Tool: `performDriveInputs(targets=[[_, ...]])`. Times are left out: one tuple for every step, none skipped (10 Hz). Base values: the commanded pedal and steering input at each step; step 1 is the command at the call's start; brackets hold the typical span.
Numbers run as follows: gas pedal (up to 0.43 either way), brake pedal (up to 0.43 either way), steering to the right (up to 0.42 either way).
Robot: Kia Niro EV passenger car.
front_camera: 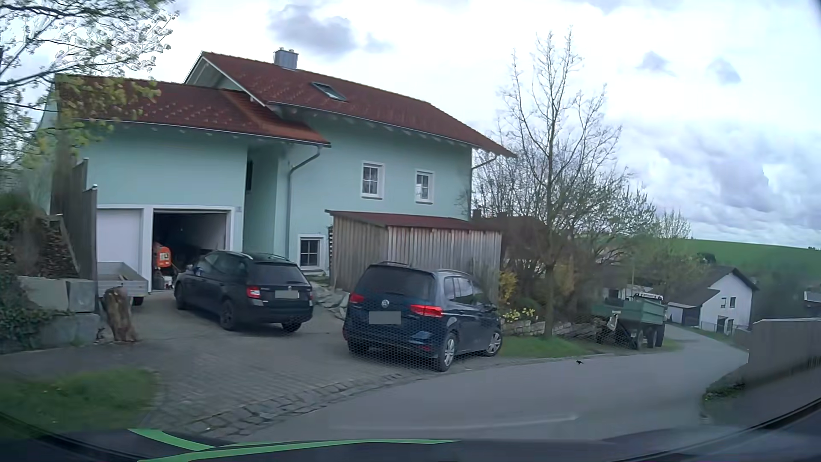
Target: Follow the waypoints while adhering to traffic rules and regulations
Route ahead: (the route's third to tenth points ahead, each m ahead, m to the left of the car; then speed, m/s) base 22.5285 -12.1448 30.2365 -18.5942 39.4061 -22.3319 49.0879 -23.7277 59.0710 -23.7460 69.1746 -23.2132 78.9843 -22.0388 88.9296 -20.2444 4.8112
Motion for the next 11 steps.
performDriveInputs(targets=[[0.000, 0.140, 0.277], [0.000, 0.146, 0.277], [0.000, 0.152, 0.277], [0.000, 0.159, 0.277], [0.000, 0.159, 0.278], [0.000, 0.165, 0.278], [0.000, 0.165, 0.278], [0.000, 0.171, 0.278], [0.000, 0.177, 0.279], [0.000, 0.171, 0.279], [0.000, 0.177, 0.279]])
